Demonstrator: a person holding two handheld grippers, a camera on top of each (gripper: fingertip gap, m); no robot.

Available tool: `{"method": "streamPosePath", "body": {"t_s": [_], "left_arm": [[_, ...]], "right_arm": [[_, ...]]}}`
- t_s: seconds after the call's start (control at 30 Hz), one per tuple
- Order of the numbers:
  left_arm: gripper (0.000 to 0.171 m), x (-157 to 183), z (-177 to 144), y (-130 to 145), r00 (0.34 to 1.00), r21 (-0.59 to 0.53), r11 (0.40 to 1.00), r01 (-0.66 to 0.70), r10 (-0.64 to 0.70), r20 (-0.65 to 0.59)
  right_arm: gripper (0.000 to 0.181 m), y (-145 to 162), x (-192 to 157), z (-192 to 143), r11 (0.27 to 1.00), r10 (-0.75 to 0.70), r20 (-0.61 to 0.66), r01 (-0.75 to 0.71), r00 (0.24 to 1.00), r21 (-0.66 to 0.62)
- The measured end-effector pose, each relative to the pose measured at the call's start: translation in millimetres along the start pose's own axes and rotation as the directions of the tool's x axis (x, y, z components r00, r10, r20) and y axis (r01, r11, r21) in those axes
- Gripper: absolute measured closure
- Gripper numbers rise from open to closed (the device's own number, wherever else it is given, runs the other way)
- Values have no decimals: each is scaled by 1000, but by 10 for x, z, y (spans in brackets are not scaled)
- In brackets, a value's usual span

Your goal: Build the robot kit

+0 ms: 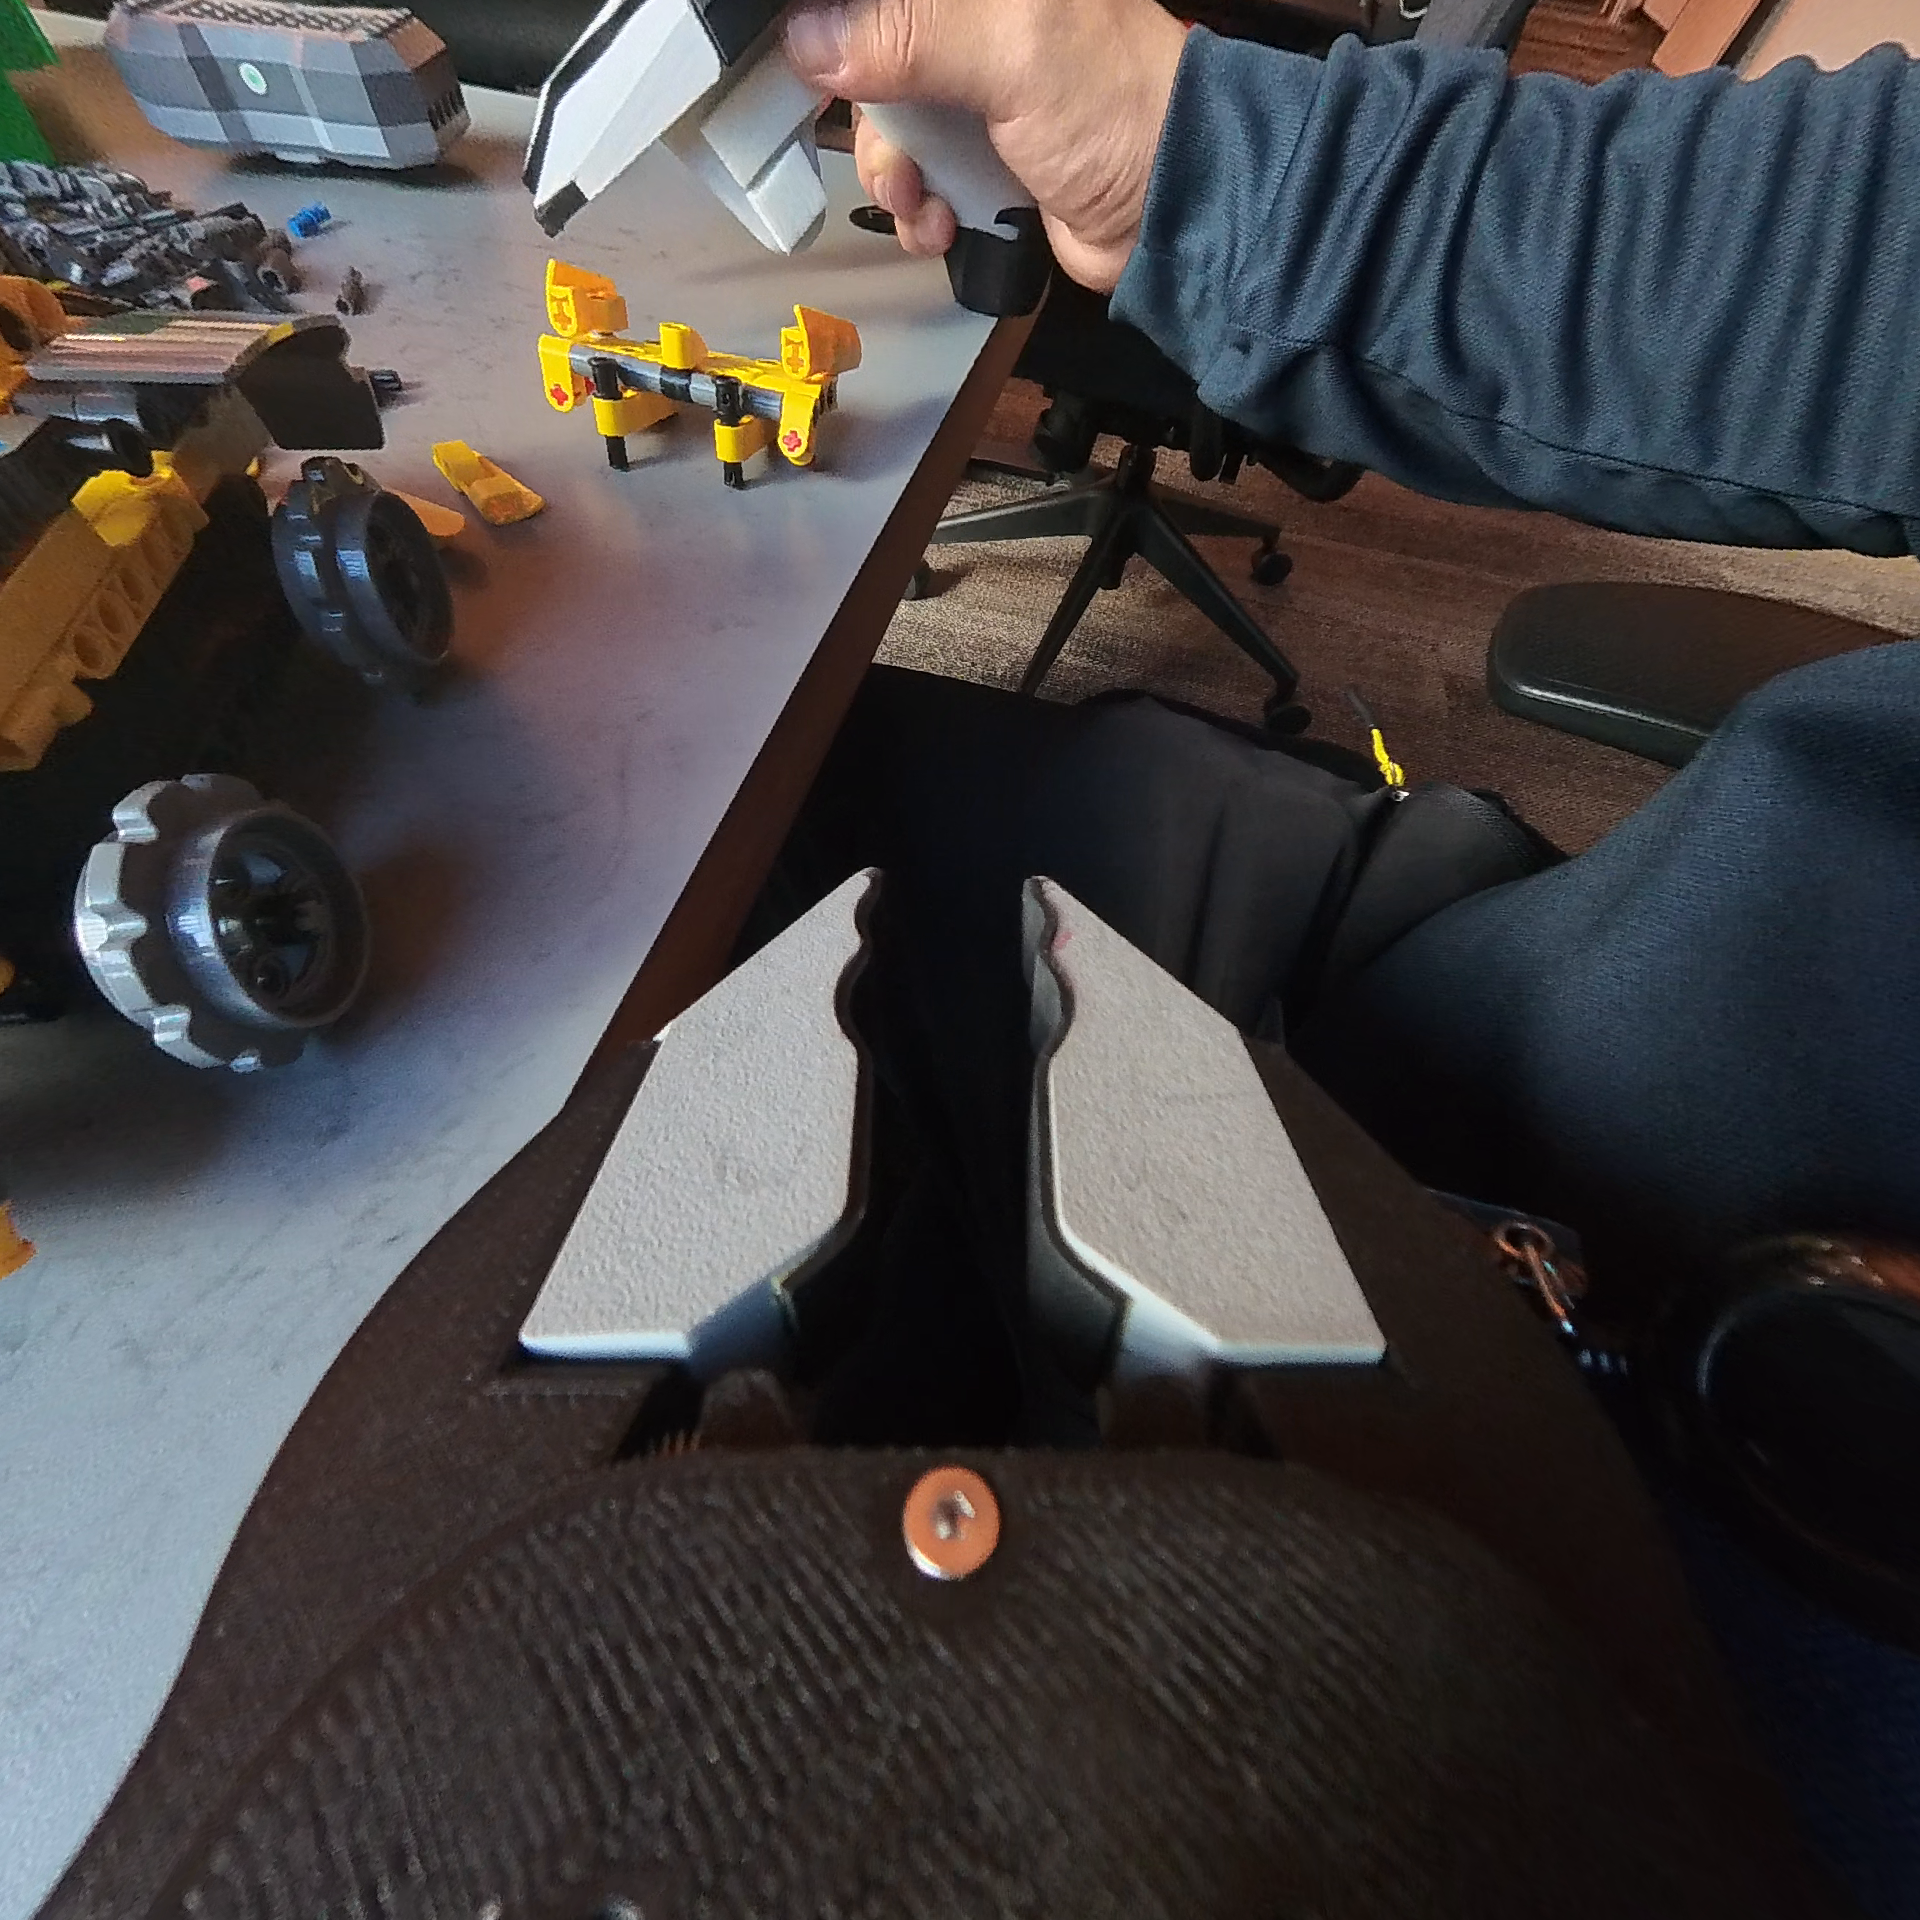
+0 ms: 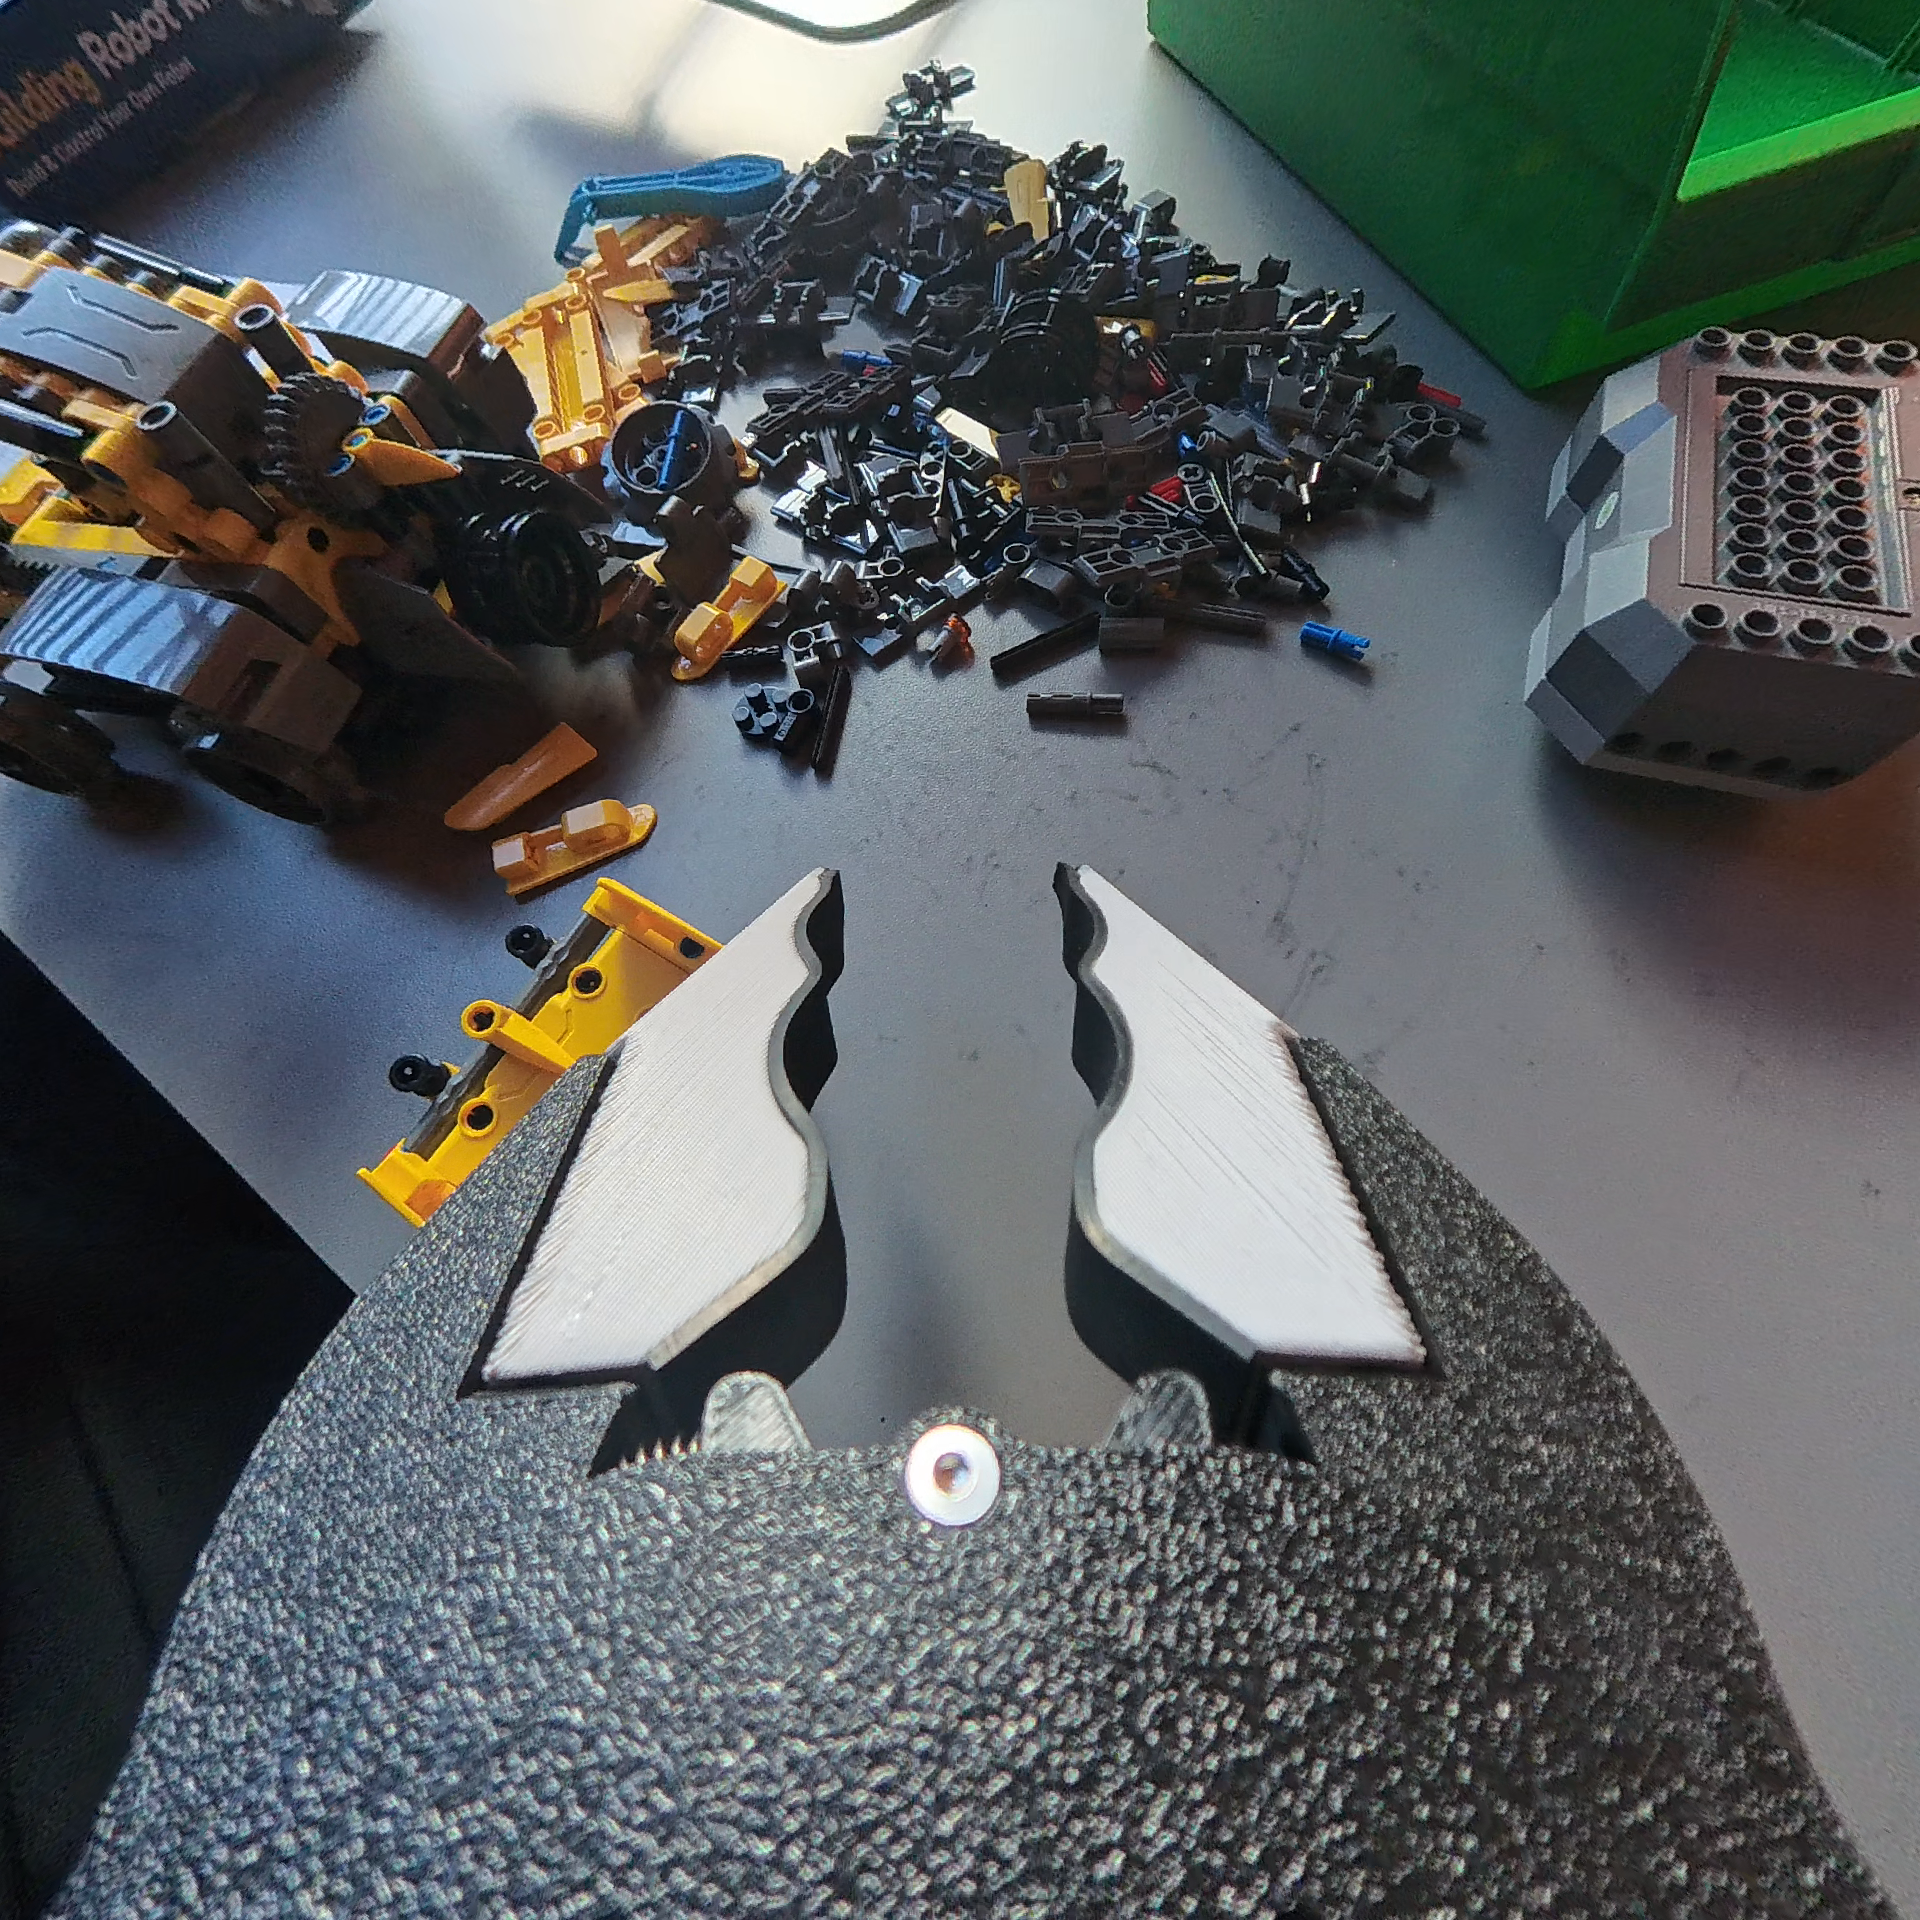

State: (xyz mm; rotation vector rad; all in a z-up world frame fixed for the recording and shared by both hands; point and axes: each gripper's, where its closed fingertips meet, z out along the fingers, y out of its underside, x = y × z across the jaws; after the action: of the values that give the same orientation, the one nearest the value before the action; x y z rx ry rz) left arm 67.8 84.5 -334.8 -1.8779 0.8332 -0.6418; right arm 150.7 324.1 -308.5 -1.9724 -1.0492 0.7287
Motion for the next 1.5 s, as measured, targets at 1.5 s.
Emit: {"method": "streamPosePath", "body": {"t_s": [1.5], "left_arm": [[152,-39,26,46,1000,-24,1000,-5,5,15]], "right_arm": [[141,-45,-184,-77,998,47,176,-55,983,41]]}}
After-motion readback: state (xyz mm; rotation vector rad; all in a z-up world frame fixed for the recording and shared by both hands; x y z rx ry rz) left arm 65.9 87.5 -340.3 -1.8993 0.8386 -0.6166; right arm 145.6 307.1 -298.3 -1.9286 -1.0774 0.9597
